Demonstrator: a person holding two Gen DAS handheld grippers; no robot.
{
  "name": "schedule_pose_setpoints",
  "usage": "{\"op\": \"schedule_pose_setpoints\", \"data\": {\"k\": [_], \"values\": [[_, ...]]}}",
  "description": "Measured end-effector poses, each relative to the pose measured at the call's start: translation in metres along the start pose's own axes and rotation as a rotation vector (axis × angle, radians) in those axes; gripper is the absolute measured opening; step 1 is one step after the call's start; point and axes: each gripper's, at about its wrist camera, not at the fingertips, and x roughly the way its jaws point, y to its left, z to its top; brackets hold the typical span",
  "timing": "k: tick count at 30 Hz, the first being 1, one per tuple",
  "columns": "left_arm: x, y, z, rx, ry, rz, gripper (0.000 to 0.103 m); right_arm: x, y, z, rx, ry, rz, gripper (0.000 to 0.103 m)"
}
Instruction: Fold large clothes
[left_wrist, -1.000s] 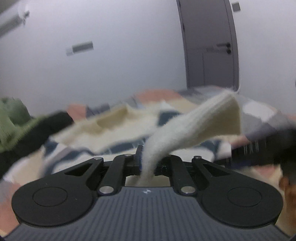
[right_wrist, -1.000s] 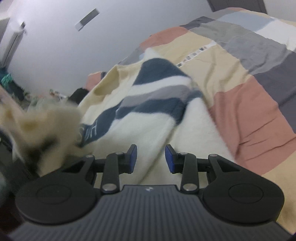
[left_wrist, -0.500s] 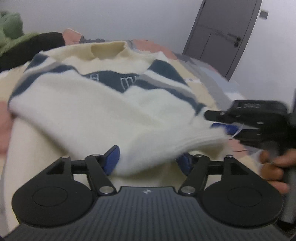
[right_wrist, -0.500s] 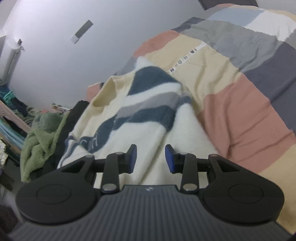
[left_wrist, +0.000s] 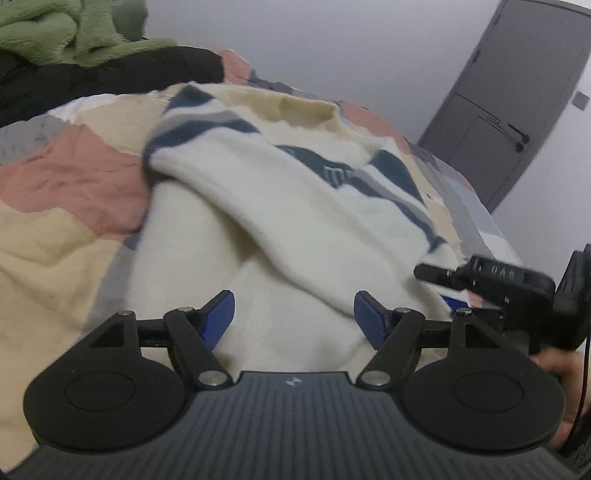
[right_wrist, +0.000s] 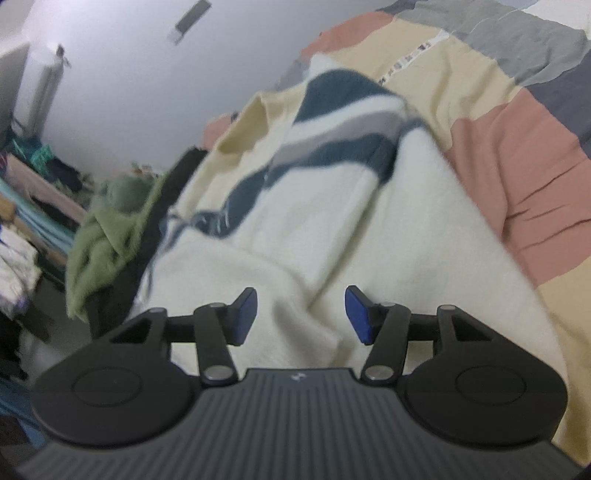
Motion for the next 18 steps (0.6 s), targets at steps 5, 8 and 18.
{"op": "schedule_pose_setpoints", "data": {"k": [5, 8, 18], "values": [[0.001, 0.010, 0.001, -0.003, -0.004, 0.018, 0.076, 0.011, 0.017, -0.011, -0.115, 0.053, -0.038, 0.053], [0.002, 0.015, 0.000, -0.009, 0.000, 0.025, 0.076, 0.010, 0.033, -0.019, -0.216, 0.057, -0.074, 0.024], [-0.010, 0.025, -0.001, -0.048, -0.016, 0.001, 0.076, -0.026, 0.053, -0.014, -0.346, -0.083, -0.126, 0.009]]}}
